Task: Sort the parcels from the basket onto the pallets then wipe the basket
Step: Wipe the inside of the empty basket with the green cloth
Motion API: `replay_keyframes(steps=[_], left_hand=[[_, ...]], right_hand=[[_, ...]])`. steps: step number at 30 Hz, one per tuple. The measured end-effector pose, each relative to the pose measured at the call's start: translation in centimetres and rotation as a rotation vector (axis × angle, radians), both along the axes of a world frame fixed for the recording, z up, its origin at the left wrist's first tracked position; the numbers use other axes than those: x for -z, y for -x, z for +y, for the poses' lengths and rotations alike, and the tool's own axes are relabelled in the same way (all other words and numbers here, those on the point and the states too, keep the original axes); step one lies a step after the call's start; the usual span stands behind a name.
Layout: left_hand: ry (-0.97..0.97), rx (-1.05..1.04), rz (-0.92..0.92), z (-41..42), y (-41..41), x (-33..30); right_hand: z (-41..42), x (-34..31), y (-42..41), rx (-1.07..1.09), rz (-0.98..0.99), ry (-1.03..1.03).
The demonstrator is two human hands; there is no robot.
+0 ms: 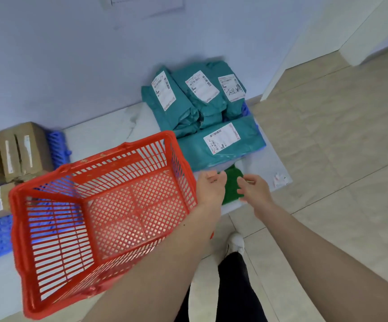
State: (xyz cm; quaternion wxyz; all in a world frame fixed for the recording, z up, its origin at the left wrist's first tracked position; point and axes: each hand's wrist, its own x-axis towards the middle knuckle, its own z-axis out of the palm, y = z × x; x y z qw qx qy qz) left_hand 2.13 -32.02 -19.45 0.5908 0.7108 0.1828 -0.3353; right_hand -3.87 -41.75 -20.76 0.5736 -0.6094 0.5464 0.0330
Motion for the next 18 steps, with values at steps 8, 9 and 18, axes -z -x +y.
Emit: replay_keyframes(steps=[8, 9, 18], left_hand=[[-0.270, -0.223, 0.261, -5.0, 3.2, 9.4], [-0.308, -0.230, 0.272, -5.3, 3.6, 10.5], [-0.372, -0.331, 0.276, -6.6, 3.7, 18.7]], right_hand=[[-6.0, 8.9, 0.1, -0.236, 0.167, -0.011], [-6.6, 10.0, 0.1, -0.264, 0.179, -0.007], [-8.9, 19.0, -0.6, -0.406, 0.243, 0.065]])
